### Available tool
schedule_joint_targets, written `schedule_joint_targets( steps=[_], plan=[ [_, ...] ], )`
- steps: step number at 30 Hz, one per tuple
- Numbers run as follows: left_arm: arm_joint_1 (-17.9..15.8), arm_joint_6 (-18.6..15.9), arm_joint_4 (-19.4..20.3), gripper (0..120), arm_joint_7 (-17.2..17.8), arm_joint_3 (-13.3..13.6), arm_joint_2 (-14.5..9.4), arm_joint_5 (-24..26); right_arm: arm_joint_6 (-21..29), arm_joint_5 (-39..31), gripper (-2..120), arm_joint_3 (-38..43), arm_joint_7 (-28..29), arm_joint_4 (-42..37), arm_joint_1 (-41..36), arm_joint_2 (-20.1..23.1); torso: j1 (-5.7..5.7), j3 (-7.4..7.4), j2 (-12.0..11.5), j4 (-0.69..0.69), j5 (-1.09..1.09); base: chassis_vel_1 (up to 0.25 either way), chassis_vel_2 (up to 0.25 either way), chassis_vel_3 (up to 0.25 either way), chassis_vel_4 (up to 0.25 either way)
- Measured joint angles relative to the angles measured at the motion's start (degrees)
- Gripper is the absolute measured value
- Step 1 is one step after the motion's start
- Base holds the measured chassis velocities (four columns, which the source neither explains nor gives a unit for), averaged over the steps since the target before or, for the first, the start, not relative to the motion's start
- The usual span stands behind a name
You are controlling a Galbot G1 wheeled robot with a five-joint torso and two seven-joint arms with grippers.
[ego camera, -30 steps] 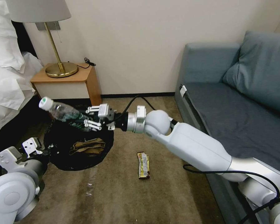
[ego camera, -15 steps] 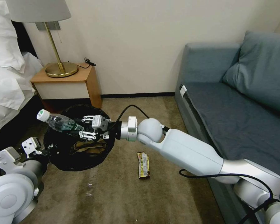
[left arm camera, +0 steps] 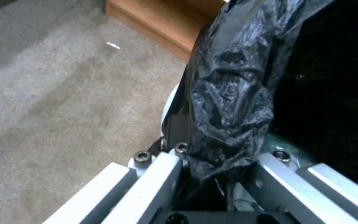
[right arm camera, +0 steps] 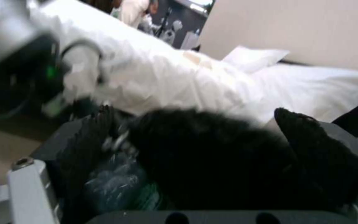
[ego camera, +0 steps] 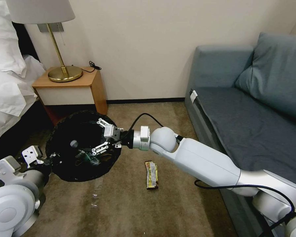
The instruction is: Pick up the trash bin, then pick up the garbage on the floor and place it into the trash bin.
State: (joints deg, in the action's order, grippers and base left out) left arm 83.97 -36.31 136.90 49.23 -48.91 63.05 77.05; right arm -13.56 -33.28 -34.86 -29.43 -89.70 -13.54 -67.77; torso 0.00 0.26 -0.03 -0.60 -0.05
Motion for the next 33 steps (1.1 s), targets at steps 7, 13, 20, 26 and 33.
schedule_joint_targets(
  steps=[7,13,20,26,33],
  plan=[
    [-0.77,0.11,-2.58,1,-0.1,-1.14,-0.56,0.07,1.91,-3.6,100,7.03,4.46,-5.36,0.35,2.37,0.0,0.01,-0.01,-0.01,0.0,0.0,0.0,0.0,0.0],
    [-1.49,0.2,-3.83,1,-0.44,-1.97,-0.62,-0.11,4.92,-6.86,100,16.55,16.36,-1.83,0.74,4.04,0.0,0.0,-0.01,0.0,0.0,0.0,0.0,0.0,0.0],
    [-1.93,-0.33,-5.15,1,-1.93,-3.56,-1.34,0.4,7.75,-3.78,100,22.57,16.34,16.17,0.35,4.9,0.0,0.0,-0.01,0.04,0.0,0.0,0.0,0.0,0.0],
    [-3.25,-0.74,-6.36,1,-2.27,-3.91,-2.07,1.09,10.81,-0.3,100,21.13,11.14,28.0,-0.7,6.08,0.0,0.01,-0.01,-0.05,0.0,0.0,0.0,0.0,0.0],
    [-5.04,-0.97,-7.44,1,-2.36,-3.09,-2.4,1.55,8.99,12.31,100,16.62,-4.25,36.63,-5.66,4.13,0.0,0.01,-0.01,0.0,0.01,0.0,0.0,0.0,0.0]
  ],
)
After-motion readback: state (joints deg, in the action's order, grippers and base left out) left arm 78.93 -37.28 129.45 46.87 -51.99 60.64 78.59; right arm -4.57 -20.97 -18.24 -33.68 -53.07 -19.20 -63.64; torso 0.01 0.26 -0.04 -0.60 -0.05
